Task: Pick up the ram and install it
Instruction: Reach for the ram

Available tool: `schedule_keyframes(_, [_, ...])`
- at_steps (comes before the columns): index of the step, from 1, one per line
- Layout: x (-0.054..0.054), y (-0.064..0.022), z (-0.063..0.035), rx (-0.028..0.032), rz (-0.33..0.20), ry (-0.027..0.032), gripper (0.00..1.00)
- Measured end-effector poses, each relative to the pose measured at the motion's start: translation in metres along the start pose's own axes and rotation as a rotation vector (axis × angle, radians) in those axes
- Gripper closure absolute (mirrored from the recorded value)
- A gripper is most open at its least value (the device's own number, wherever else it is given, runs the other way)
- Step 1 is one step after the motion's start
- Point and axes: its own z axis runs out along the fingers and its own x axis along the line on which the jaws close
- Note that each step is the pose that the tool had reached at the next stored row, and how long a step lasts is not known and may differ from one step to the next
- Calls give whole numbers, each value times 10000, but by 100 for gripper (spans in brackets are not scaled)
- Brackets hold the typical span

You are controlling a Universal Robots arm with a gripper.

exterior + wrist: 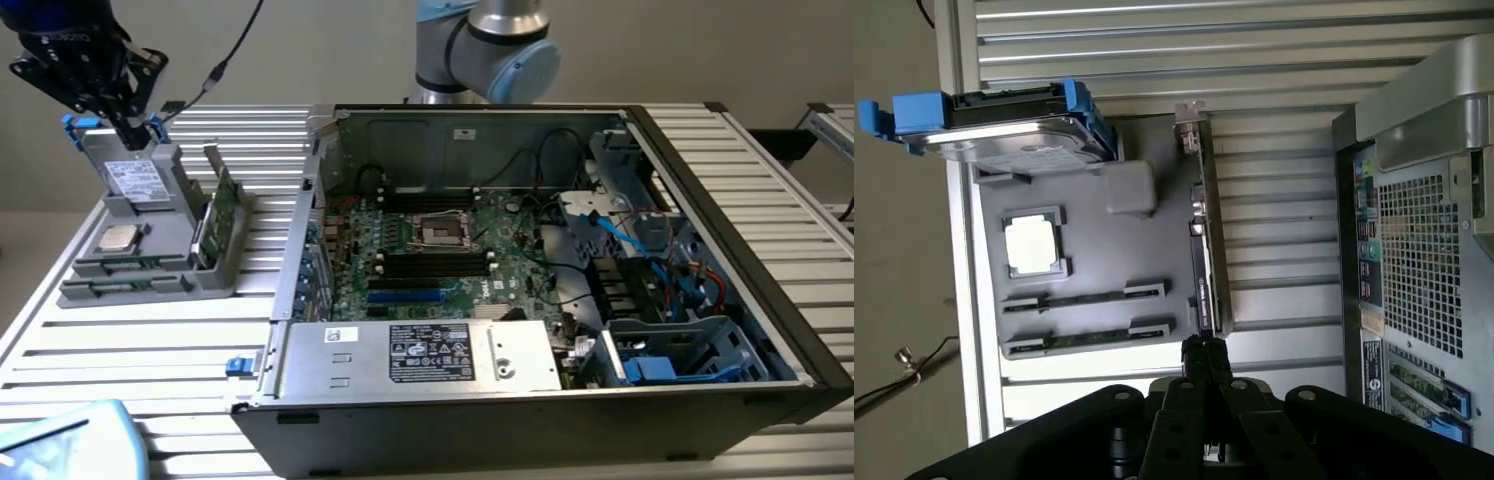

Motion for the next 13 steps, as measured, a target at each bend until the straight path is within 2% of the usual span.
schedule_keyframes(13, [577,-41,1,-10,1,-2,89])
